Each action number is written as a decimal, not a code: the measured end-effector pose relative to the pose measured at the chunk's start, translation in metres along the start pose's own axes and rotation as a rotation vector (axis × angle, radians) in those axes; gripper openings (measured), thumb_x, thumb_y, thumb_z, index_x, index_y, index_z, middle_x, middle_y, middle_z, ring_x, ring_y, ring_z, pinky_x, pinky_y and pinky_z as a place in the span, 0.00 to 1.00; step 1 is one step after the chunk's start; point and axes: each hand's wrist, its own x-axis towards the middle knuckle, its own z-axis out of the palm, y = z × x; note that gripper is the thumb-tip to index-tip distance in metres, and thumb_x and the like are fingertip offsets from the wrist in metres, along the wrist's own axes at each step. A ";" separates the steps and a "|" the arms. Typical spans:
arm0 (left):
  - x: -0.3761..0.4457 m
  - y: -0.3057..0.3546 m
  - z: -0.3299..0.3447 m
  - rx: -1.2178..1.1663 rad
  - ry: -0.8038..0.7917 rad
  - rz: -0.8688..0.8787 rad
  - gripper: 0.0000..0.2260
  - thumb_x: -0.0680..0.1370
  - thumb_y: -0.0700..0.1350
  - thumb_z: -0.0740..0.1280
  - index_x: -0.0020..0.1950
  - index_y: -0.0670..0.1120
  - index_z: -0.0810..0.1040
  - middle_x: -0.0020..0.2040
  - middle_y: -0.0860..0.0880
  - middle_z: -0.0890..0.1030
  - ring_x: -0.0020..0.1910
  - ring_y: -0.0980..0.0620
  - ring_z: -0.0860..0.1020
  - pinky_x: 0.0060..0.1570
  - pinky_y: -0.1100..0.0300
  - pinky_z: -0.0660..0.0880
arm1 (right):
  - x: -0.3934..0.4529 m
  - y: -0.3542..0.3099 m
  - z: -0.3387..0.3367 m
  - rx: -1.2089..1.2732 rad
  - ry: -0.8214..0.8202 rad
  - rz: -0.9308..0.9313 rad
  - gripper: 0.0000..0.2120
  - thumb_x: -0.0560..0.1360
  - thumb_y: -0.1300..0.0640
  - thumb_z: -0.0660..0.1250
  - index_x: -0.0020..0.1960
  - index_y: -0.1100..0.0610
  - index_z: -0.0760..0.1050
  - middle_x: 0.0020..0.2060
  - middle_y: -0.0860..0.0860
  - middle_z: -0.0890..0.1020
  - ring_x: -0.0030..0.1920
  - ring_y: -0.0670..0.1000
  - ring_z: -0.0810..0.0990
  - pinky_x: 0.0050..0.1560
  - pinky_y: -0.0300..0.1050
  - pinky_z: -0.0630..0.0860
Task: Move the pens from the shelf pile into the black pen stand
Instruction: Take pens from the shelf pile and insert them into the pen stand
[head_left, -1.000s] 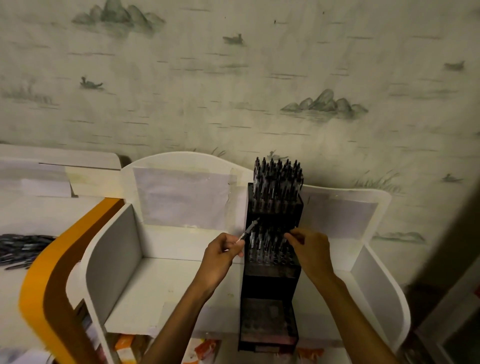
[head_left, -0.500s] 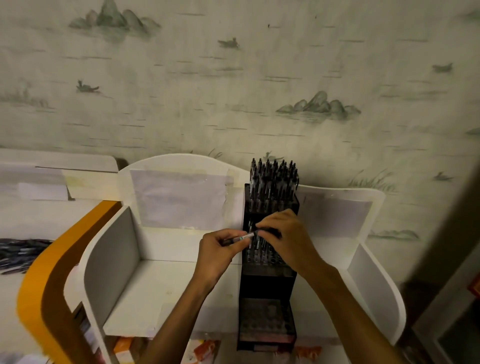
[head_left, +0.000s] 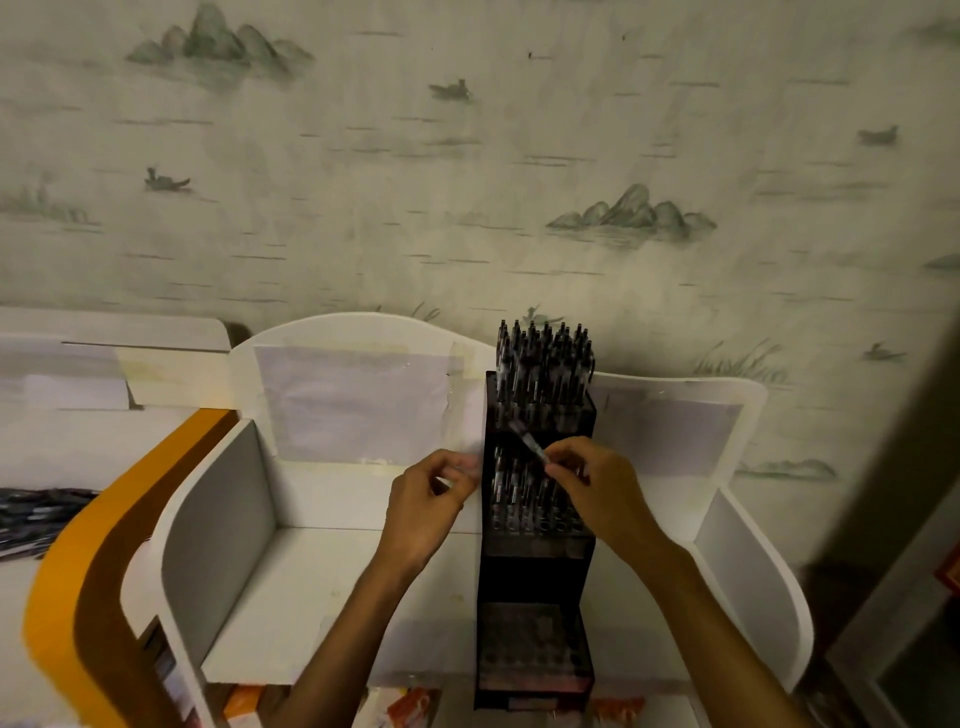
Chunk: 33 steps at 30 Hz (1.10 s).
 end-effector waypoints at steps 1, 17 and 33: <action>0.001 -0.003 -0.002 0.072 0.008 0.021 0.03 0.78 0.50 0.69 0.50 0.55 0.83 0.45 0.58 0.83 0.43 0.54 0.81 0.43 0.62 0.79 | -0.001 0.001 -0.003 0.032 0.032 0.035 0.06 0.74 0.62 0.72 0.50 0.56 0.80 0.42 0.45 0.81 0.43 0.36 0.79 0.44 0.26 0.74; 0.006 -0.026 -0.005 0.557 0.010 0.288 0.11 0.78 0.57 0.65 0.57 0.58 0.81 0.58 0.56 0.81 0.53 0.54 0.78 0.56 0.52 0.78 | -0.007 0.041 -0.004 -0.008 0.255 0.159 0.05 0.74 0.60 0.73 0.49 0.60 0.83 0.39 0.52 0.85 0.38 0.47 0.81 0.40 0.24 0.73; -0.002 -0.028 0.001 0.570 -0.023 0.206 0.09 0.79 0.56 0.66 0.57 0.59 0.81 0.59 0.58 0.80 0.54 0.56 0.78 0.59 0.54 0.76 | -0.016 0.043 0.004 -0.108 0.149 0.246 0.02 0.74 0.56 0.73 0.45 0.53 0.83 0.37 0.48 0.85 0.37 0.47 0.81 0.40 0.42 0.78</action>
